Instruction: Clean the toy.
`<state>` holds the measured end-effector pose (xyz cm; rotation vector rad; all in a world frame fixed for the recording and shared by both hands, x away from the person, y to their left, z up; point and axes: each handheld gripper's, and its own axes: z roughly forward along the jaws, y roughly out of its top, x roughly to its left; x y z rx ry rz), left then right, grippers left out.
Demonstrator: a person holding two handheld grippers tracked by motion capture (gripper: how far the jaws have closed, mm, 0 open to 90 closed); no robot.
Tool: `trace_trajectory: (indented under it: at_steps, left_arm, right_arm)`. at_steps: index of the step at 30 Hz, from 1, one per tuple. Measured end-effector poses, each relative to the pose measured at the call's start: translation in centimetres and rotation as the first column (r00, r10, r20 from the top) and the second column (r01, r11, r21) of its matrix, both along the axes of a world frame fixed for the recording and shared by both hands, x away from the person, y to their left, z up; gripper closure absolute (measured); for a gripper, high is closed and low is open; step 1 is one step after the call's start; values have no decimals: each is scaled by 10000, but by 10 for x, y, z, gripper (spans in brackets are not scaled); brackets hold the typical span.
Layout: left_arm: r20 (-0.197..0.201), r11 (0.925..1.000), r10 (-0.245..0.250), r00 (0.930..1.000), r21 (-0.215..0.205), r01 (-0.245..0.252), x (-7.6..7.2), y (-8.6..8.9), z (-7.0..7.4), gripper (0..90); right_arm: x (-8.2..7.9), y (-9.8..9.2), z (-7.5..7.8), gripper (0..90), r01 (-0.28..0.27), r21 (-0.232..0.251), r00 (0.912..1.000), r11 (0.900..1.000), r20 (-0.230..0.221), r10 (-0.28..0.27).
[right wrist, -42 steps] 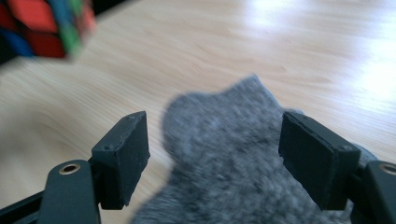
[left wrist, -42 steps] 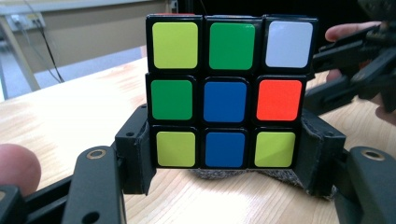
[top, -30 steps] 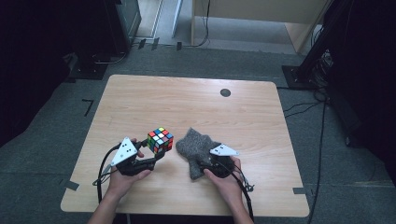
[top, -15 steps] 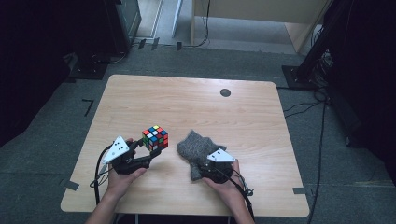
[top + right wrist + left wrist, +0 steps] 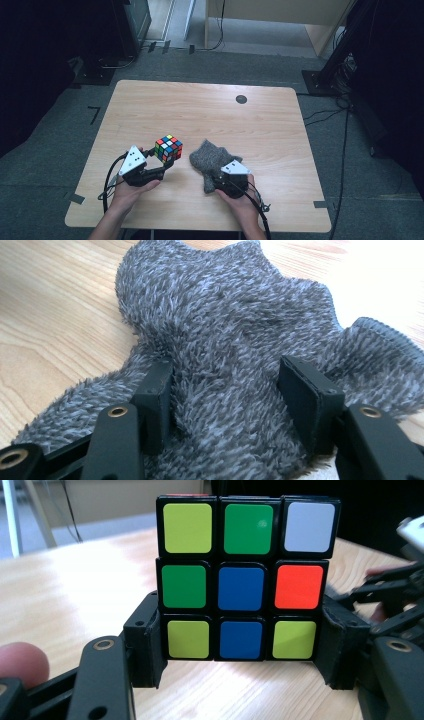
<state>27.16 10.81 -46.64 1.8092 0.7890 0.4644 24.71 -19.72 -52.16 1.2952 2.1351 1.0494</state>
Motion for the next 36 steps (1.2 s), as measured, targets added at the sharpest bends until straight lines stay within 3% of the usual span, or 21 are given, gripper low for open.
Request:
trace_trajectory:
  at_steps: [3, 6, 7, 10, 15, 20, 23, 26, 30, 33, 36]
  left_arm:
    - [-301, 9998, -85, 9995, -174, 80, 1, 1, 0, 347]
    - [-333, 9996, -153, 9993, -239, 145, 2, 1, 1, 347]
    - [-606, 9982, -342, 9976, -503, 311, 3, 2, 0, 347]
    - [-839, 9903, -597, 9947, -1299, 485, 3, 4, -1, 347]
    - [-505, 9961, -667, 9965, -612, 636, 1, 0, -3, 346]
    - [-308, 9976, -574, 9979, -403, 561, -1, -2, -2, 346]
    - [-97, 9973, -640, 9979, -358, 636, -3, -2, -1, 346]
    - [-228, 9974, -526, 9984, -500, 514, -3, -3, -1, 346]
    - [-51, 9948, -888, 9960, -513, 884, -7, -4, -1, 346]
    - [-89, 9970, -769, 9970, 19, 769, -8, -9, -3, 346]
    - [96, 9934, -994, 9950, 580, 987, -12, -16, -4, 346]
  right_arm:
    - [-4, 6, 0, 487, 239, -229, 9996, 9995, 138, -236]
    - [-7, 9, 1, 600, 198, -383, 9995, 9991, 258, -189]
    - [-8, 9, 1, 639, 195, -443, 9993, 9988, 332, -180]
    - [-12, 8, 3, 723, 405, -330, 9981, 9986, 470, -389]
    - [-17, 0, 12, 760, 411, 49, 9935, 9991, 1062, -414]
    - [-18, -8, 36, 763, 401, 797, 9878, 9960, 1472, -515]
    - [-14, -10, 58, 763, 423, 1608, 9872, 9861, 1454, -660]
    - [-13, -6, 76, 762, 160, 2181, 9833, 9758, 1735, -549]
    - [-19, 11, 84, 759, -753, 1554, 9785, 9850, 2015, 431]
    - [-22, 10, 87, 757, -764, 1786, 9797, 9809, 1961, 406]
    - [-24, 6, 94, 753, -858, 2129, 9825, 9733, 1804, 472]
